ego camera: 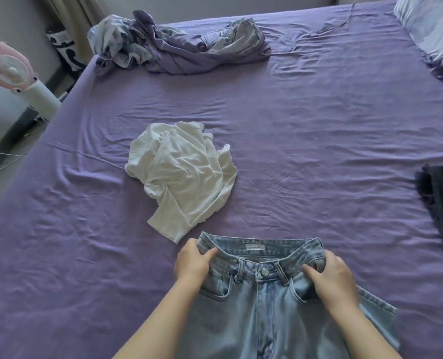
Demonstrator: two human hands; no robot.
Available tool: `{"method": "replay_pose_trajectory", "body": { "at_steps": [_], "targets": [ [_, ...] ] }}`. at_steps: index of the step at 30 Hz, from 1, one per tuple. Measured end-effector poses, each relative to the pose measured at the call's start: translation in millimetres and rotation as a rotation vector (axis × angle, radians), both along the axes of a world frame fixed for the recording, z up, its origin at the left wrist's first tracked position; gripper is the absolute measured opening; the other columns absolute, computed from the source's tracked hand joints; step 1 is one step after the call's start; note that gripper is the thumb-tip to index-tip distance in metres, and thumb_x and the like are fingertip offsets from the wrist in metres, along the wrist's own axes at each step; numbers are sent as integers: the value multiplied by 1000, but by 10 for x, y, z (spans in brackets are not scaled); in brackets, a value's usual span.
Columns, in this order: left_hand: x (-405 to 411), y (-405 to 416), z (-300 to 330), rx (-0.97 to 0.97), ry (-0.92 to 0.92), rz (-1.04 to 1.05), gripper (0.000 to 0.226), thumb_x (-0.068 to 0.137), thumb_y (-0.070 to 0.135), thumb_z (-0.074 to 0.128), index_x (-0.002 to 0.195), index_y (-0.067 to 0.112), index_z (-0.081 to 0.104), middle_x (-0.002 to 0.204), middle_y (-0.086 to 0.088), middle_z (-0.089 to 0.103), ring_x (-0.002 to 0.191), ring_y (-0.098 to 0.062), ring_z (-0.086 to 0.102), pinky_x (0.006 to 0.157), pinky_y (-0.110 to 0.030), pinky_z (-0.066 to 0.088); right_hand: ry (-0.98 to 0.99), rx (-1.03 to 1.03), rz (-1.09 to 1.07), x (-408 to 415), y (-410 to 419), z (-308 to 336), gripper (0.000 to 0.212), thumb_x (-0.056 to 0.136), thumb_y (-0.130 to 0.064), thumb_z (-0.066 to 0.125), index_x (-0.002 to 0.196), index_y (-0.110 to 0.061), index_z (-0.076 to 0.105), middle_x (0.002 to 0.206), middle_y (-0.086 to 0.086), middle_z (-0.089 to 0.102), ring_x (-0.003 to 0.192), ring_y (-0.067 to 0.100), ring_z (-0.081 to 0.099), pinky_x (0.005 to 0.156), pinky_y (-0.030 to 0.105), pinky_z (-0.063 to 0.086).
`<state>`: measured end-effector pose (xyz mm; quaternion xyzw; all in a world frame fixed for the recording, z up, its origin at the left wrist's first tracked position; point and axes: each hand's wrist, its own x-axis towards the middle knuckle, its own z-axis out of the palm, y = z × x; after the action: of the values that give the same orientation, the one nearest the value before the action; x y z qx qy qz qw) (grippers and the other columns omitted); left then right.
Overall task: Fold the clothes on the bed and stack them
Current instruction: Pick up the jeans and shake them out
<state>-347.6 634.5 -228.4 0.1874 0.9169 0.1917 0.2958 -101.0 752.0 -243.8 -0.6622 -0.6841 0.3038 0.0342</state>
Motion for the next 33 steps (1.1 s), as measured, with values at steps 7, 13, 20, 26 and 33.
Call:
{"method": "replay_pose_trajectory", "body": {
  "at_steps": [7,13,20,26,33],
  "targets": [
    [-17,53,1130,148,200,-105,32,90,49,53,95,19,44,88,0,60,87,-25,56,67,-32,34,385,217,8,38,28,1045,20,72,-14,79,79,-14,60,82,3,55,80,27,54,66,25,29],
    [-42,287,2370,642,-91,52,24,86,35,67,93,14,57,83,1,66,83,-19,64,69,-32,50,542,335,44,-135,198,2395,18,79,-25,73,80,-18,57,69,-3,63,67,16,58,58,22,39],
    [162,560,3843,978,-421,113,26,82,14,72,95,-5,61,87,-21,69,75,-33,67,75,-47,57,824,298,-92,-261,378,3934,12,78,-15,71,82,-7,62,75,8,66,75,29,61,67,37,45],
    [334,642,4776,1126,-413,29,57,69,28,82,111,-2,57,99,-17,70,91,-30,68,85,-45,55,1011,272,-36,-326,262,4903,29,64,-19,73,87,-11,58,83,16,66,72,32,64,64,49,56],
    [629,590,5612,1288,-387,-211,24,83,19,72,100,7,60,93,-12,71,81,-24,70,75,-38,58,1042,528,239,-475,-71,5628,37,73,-33,76,95,-18,50,83,0,61,77,16,61,72,40,55]
  ]
}}
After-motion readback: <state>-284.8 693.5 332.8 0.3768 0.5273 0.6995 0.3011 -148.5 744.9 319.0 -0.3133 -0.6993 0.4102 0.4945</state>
